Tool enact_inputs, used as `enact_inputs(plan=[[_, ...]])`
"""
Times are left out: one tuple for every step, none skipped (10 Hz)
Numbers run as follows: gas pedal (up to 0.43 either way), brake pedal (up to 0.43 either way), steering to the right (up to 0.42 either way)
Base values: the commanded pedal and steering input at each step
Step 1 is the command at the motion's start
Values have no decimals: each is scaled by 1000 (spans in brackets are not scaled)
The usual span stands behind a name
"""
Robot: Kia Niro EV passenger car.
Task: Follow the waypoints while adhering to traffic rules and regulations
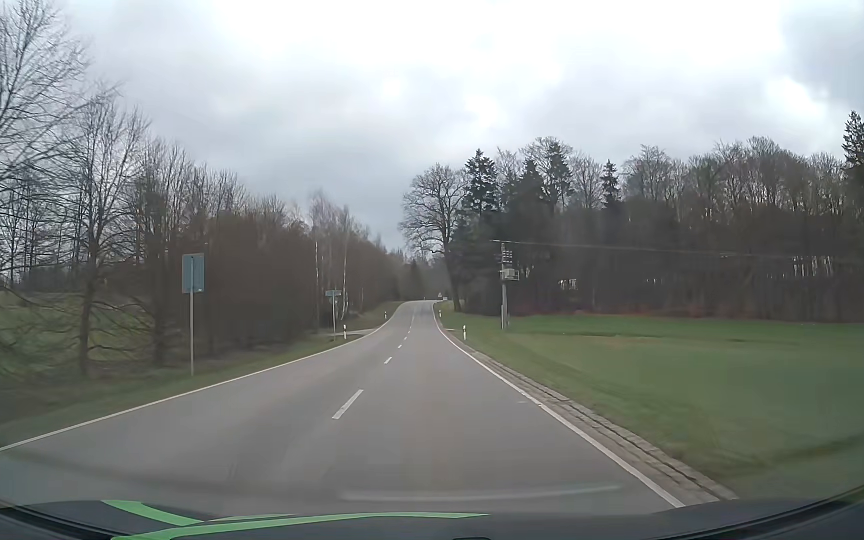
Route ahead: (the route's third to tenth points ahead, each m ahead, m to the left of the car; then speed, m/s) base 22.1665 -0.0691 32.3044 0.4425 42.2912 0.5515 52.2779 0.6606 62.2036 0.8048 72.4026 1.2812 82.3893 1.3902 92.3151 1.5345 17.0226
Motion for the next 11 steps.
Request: enact_inputs(plan=[[209, 0, -1], [209, 0, -1], [209, 0, -1], [209, 0, -3], [209, 0, -4], [209, 0, -4], [209, 0, -4], [209, 0, -4], [209, 0, -4], [209, 0, -4], [209, 0, -4]])
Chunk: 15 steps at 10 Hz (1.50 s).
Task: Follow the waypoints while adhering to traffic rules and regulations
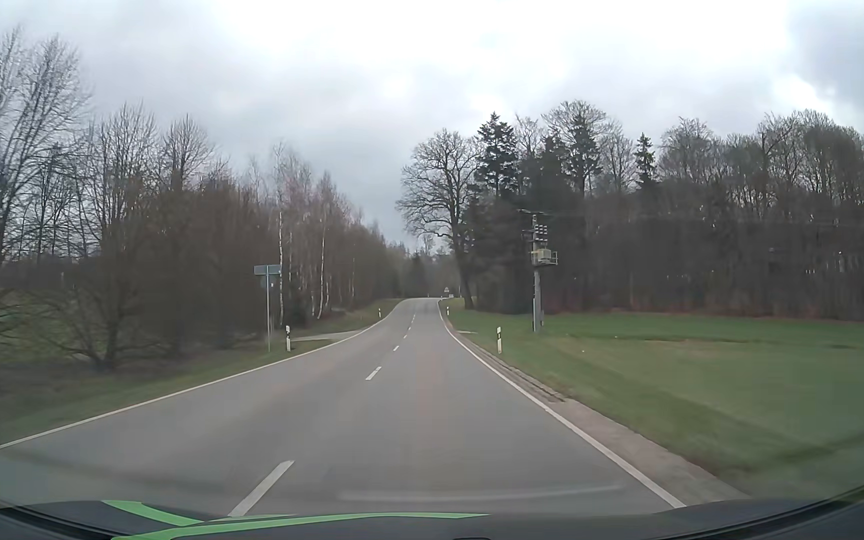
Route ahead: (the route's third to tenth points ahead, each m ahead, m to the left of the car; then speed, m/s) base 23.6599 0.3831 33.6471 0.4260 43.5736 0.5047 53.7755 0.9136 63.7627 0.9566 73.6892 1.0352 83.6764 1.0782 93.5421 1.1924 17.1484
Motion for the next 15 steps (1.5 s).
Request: enact_inputs(plan=[[209, 0, -4], [209, 0, -4], [209, 0, -4], [209, 0, -4], [209, 0, -4], [209, 0, -3], [209, 0, -1], [209, 0, 0], [209, 0, 0], [209, 0, 0], [209, 0, 0], [209, 0, 0], [209, 0, 0], [209, 0, 0], [209, 0, 0]])
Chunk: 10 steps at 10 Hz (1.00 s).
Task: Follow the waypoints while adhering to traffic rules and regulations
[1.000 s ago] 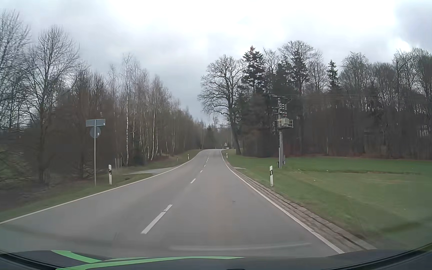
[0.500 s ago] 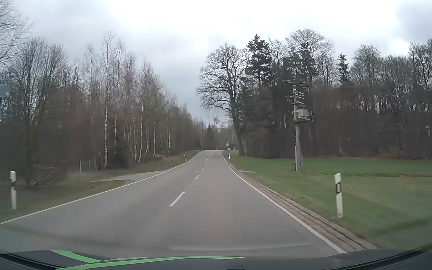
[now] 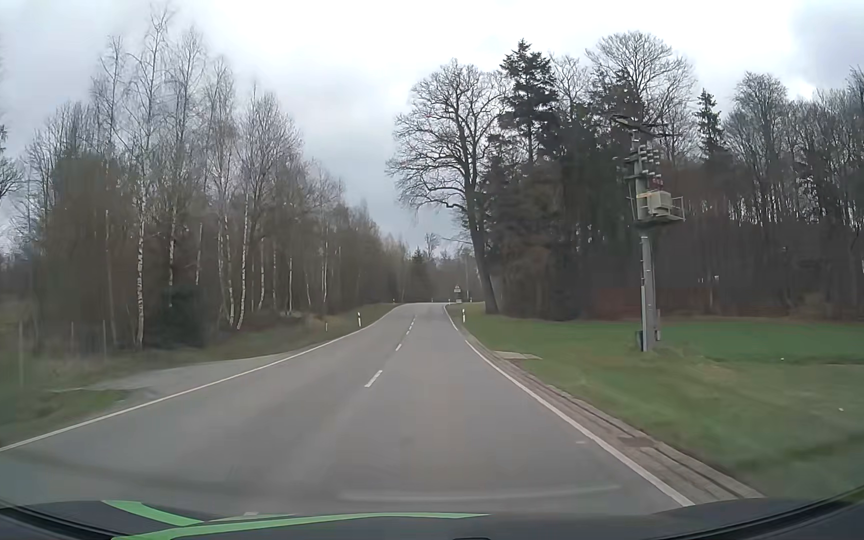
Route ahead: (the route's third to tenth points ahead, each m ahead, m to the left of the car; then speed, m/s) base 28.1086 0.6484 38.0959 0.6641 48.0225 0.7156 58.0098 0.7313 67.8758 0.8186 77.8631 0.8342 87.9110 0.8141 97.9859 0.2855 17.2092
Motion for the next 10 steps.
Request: enact_inputs(plan=[[209, 0, 0], [209, 0, 0], [209, 0, 0], [209, 0, 0], [209, 0, 0], [220, 0, 0], [220, 0, 0], [220, 0, 0], [220, 0, 0], [220, 0, -1]])
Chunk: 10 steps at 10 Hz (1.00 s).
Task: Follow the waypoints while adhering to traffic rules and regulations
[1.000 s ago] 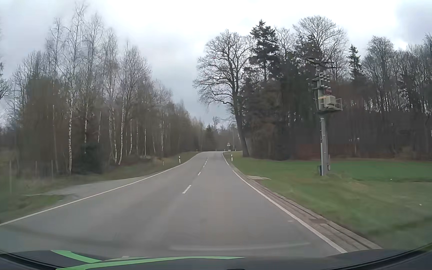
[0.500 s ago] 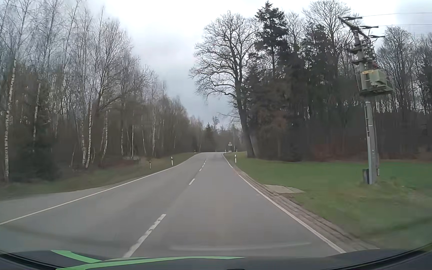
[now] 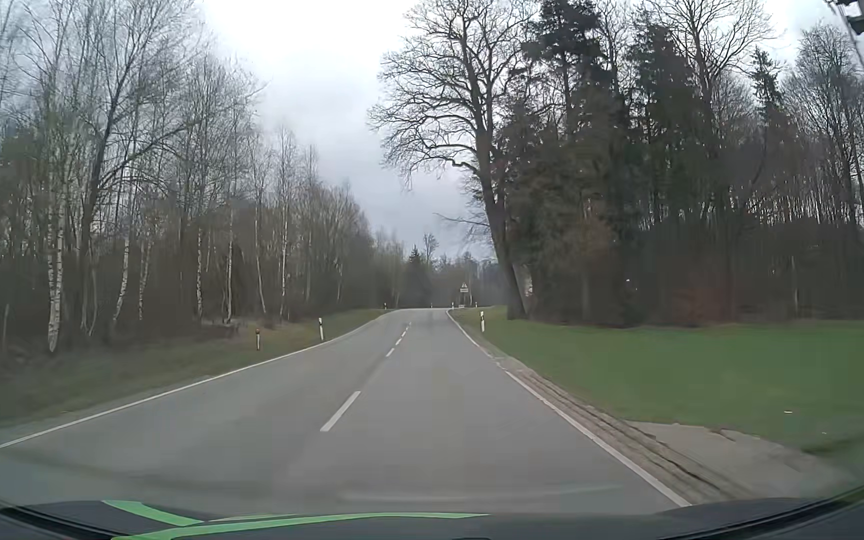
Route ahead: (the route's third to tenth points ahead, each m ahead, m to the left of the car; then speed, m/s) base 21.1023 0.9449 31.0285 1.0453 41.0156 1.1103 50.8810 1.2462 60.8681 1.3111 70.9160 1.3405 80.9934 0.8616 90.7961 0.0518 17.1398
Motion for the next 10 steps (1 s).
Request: enact_inputs(plan=[[220, 0, 0], [220, 0, 0], [220, 0, 0], [220, 0, -1], [220, 0, 0], [228, 0, 0], [228, 0, -1], [228, 0, -1], [228, 0, -1], [228, 0, -1]])
